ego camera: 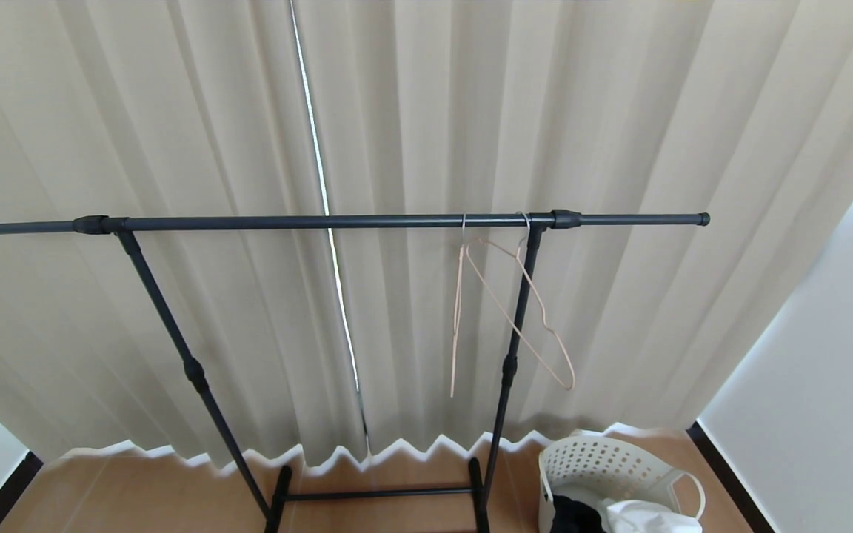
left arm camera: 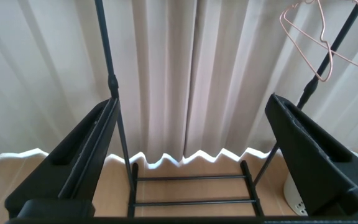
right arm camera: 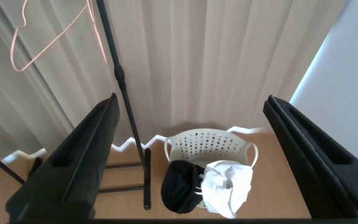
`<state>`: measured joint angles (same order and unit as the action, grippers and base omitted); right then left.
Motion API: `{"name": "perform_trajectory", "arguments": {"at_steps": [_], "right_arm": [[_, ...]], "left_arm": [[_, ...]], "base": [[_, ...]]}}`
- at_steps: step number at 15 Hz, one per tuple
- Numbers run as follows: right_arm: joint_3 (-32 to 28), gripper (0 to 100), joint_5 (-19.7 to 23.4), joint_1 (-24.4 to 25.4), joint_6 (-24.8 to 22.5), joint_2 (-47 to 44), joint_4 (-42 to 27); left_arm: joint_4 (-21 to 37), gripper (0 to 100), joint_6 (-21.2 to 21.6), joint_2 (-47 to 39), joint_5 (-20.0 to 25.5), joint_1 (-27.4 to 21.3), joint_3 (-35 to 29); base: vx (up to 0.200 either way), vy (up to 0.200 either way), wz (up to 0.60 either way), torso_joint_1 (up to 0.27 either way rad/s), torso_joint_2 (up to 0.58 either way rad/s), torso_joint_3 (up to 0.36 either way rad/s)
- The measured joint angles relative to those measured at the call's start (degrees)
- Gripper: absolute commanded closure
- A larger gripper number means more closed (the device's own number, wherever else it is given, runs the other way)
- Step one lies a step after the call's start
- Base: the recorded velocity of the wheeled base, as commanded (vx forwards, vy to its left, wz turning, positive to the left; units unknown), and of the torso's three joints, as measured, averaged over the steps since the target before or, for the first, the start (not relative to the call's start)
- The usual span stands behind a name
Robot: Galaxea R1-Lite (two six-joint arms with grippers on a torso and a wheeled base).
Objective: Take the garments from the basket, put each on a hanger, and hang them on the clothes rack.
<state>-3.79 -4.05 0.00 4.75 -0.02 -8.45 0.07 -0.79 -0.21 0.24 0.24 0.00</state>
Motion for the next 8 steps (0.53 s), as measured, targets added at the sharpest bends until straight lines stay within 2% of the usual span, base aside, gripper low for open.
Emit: {"name": "perform_trajectory", "arguments": {"at_steps": [8], "right_arm": [[0.00, 0, 0.00, 0.00, -0.02, 0.00, 0.00]], "left_arm": [[0.02, 0, 0.01, 0.00, 0.00, 0.00, -0.05]], "base": [[0.000, 0.000, 0.00, -0.087, 0.20, 0.111]]}}
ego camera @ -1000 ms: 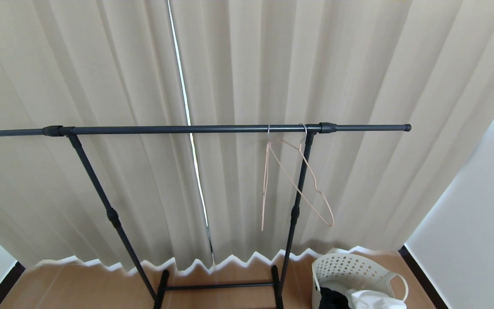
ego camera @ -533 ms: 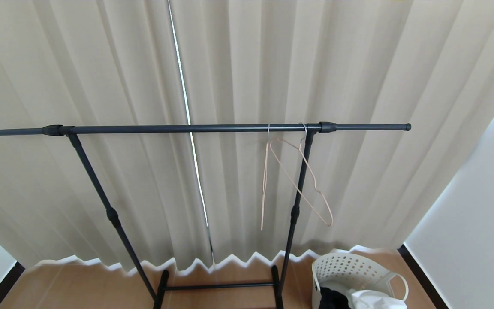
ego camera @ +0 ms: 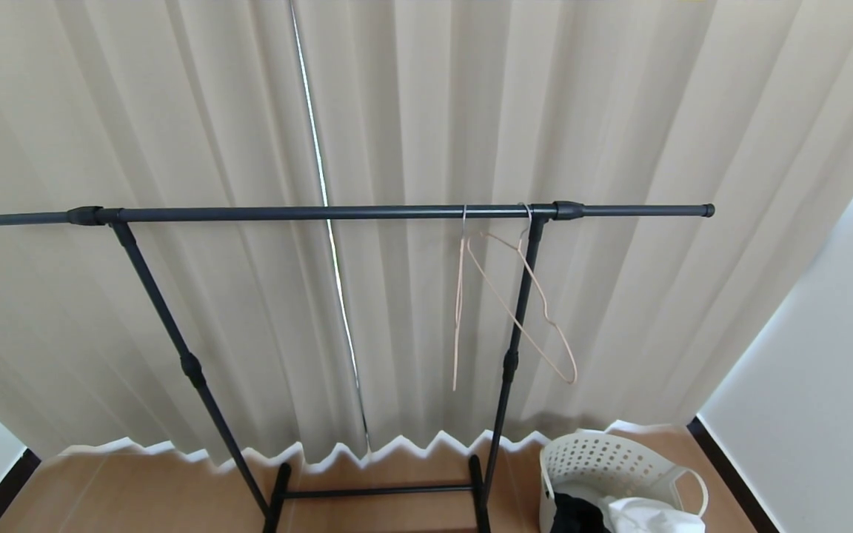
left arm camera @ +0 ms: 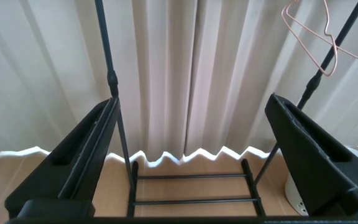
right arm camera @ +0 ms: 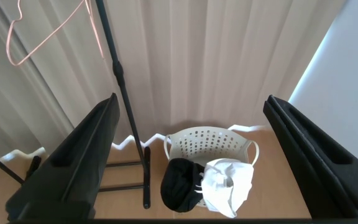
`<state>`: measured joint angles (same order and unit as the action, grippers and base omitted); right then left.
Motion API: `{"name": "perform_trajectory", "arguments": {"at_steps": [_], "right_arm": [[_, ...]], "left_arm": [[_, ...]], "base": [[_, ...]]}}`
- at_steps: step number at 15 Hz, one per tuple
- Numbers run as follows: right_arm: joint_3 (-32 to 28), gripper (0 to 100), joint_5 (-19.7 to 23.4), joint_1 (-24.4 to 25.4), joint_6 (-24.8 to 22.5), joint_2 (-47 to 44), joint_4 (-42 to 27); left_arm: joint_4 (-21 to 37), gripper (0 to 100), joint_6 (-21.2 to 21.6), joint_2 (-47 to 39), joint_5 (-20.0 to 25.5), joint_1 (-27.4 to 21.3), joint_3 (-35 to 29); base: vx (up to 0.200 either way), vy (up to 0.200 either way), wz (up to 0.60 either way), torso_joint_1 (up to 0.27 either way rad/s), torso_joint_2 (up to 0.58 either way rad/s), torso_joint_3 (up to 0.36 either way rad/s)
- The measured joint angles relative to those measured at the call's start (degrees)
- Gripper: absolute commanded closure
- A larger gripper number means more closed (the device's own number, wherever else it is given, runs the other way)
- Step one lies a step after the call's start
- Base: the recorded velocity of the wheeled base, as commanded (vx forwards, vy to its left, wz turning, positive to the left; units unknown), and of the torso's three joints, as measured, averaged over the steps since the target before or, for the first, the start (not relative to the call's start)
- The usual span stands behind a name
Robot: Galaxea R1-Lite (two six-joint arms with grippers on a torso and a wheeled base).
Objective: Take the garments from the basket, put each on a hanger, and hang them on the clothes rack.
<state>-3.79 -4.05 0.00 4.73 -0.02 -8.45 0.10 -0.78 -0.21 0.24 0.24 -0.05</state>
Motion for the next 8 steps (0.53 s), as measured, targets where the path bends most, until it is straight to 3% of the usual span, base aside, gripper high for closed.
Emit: {"name": "perform_trajectory", "arguments": {"at_steps": [8], "right_arm": [[0.00, 0, 0.02, 0.00, 0.02, 0.00, 0.00]], "left_arm": [[0.00, 0, 0.00, 0.00, 0.02, 0.00, -0.02]], "base": [[0.000, 0.000, 0.00, -0.129, 0.30, 0.168]]}}
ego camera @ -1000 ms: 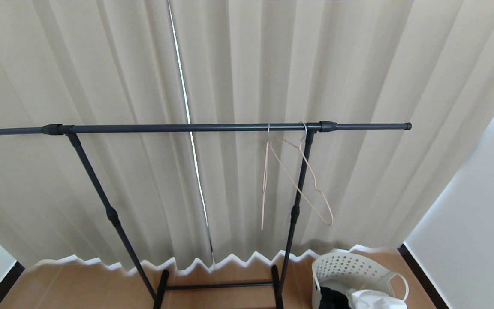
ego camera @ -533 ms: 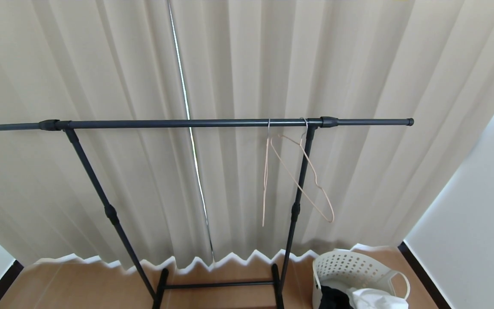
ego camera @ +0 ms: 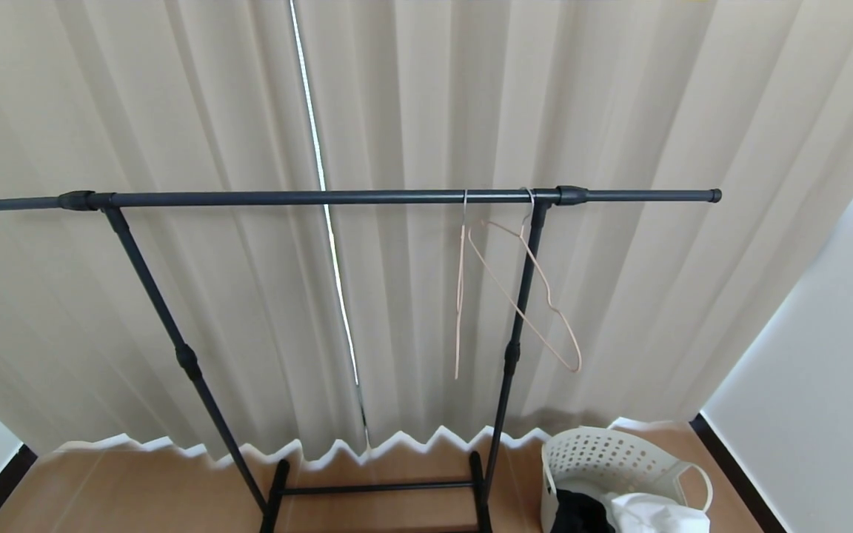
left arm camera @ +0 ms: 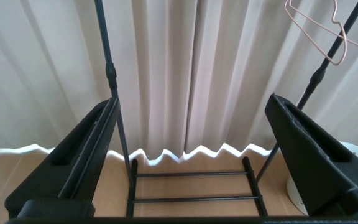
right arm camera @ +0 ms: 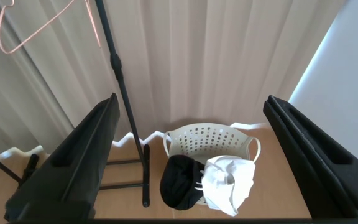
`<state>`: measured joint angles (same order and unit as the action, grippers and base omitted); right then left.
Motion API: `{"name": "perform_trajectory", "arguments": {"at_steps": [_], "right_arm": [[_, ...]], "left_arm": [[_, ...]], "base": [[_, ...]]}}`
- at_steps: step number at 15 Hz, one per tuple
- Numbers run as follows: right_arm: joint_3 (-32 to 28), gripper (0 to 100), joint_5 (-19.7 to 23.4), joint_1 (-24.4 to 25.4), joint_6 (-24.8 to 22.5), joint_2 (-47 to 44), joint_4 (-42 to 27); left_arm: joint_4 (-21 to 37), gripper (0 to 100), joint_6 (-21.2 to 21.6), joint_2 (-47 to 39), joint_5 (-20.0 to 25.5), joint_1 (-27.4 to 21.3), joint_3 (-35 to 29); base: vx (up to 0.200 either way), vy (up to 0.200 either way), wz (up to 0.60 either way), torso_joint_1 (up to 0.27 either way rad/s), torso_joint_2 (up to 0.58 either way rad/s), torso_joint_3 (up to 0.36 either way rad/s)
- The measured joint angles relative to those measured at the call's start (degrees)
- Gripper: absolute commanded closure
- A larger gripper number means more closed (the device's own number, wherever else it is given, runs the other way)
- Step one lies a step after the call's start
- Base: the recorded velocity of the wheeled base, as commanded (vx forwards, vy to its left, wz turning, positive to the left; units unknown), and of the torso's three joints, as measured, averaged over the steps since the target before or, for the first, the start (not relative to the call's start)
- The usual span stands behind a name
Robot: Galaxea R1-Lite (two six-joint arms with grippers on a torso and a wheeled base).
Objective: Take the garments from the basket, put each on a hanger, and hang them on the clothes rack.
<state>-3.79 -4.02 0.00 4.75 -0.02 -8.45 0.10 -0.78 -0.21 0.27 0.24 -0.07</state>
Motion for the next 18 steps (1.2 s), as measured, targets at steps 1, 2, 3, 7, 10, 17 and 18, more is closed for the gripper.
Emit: {"name": "perform_trajectory", "arguments": {"at_steps": [1, 2, 3, 7, 10, 17, 18], "right_arm": [[0.00, 0, -0.02, 0.00, 0.00, 0.00, 0.00], [0.00, 0, -0.02, 0.00, 0.00, 0.00, 0.02], [0.00, 0, 0.00, 0.00, 0.00, 0.00, 0.00], [0.00, 0, 0.00, 0.00, 0.00, 0.00, 0.02], [0.00, 0, 0.00, 0.00, 0.00, 0.00, 0.00], [0.00, 0, 0.00, 0.00, 0.00, 0.00, 0.00], [0.00, 0, 0.00, 0.00, 0.00, 0.00, 0.00]], "left_arm": [[0.00, 0, 0.02, 0.00, 0.00, 0.00, 0.00], [-0.02, 0, 0.02, 0.00, 0.00, 0.00, 0.00], [0.00, 0, 0.00, 0.00, 0.00, 0.00, 0.00], [0.00, 0, 0.02, 0.00, 0.00, 0.00, 0.00], [0.00, 0, 0.00, 0.00, 0.00, 0.00, 0.00], [0.00, 0, -0.06, -0.06, 0.00, 0.00, 0.00], [0.00, 0, -0.09, -0.06, 0.00, 0.00, 0.00]], "base": [[0.000, 0.000, 0.00, -0.149, 0.35, 0.188], [0.000, 0.000, 0.00, -0.144, 0.35, 0.203], [0.000, 0.000, 0.00, -0.105, 0.28, 0.139], [0.000, 0.000, 0.00, -0.101, 0.25, 0.148], [0.000, 0.000, 0.00, -0.137, 0.35, 0.201], [0.000, 0.000, 0.00, -0.154, 0.38, 0.223], [0.000, 0.000, 0.00, -0.154, 0.41, 0.232]]}}
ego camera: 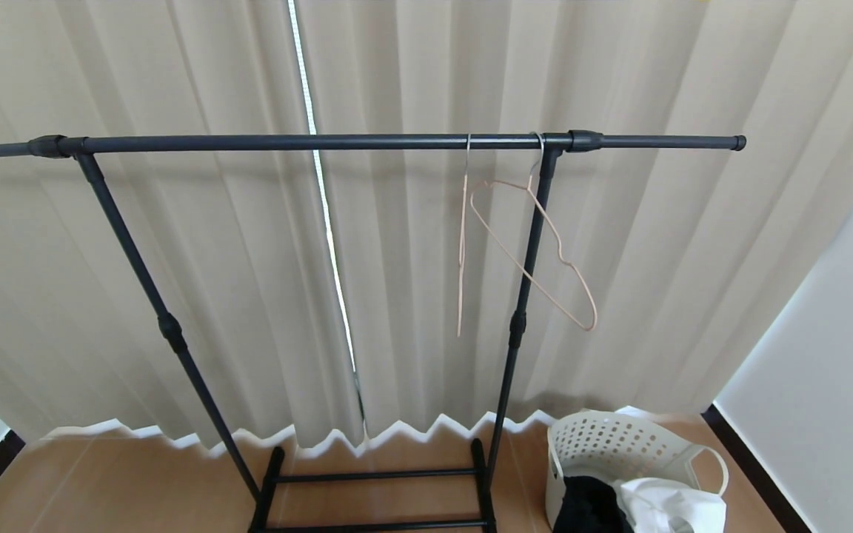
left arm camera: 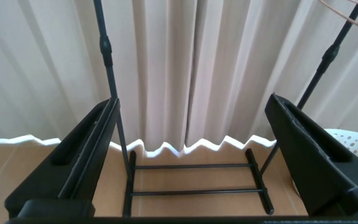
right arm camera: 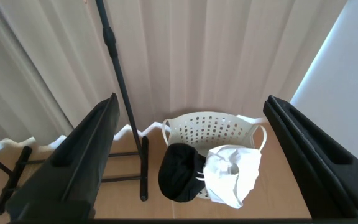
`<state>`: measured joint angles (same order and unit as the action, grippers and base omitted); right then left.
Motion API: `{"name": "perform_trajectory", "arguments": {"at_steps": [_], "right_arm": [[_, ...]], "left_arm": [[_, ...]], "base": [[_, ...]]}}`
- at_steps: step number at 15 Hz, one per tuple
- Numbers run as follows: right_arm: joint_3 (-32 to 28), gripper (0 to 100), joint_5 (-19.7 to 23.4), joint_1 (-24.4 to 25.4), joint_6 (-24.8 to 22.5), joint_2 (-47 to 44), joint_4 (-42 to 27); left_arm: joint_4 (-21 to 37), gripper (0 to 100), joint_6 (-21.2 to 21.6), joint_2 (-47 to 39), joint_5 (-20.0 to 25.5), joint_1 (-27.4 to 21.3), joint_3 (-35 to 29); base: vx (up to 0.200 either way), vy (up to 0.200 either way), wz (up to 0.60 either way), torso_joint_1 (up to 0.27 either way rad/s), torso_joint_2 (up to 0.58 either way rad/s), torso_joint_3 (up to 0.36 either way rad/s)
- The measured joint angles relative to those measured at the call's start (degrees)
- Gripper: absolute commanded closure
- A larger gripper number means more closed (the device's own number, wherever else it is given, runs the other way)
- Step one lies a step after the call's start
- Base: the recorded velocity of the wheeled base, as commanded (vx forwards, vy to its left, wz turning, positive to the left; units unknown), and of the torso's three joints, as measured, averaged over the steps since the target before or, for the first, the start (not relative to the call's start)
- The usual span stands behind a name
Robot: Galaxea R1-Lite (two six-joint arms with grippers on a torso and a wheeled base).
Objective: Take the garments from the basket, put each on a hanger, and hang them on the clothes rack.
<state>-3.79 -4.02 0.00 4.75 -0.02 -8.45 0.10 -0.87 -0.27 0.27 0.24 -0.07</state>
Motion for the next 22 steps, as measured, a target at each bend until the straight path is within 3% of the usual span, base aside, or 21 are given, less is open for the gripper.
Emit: {"name": "perform_trajectory", "arguments": {"at_steps": [12, 22], "right_arm": [[0.00, 0, -0.02, 0.00, 0.00, 0.00, 0.02], [0.00, 0, -0.05, 0.00, 0.00, 0.00, 0.05]], "left_arm": [[-0.02, 0, 0.00, 0.00, 0.00, 0.00, 0.00], [-0.02, 0, 0.00, 0.00, -0.02, 0.00, 0.02]], "base": [[0.000, 0.000, 0.00, -0.181, 0.52, 0.341], [0.000, 0.000, 0.00, -0.091, 0.47, 0.381]]}}
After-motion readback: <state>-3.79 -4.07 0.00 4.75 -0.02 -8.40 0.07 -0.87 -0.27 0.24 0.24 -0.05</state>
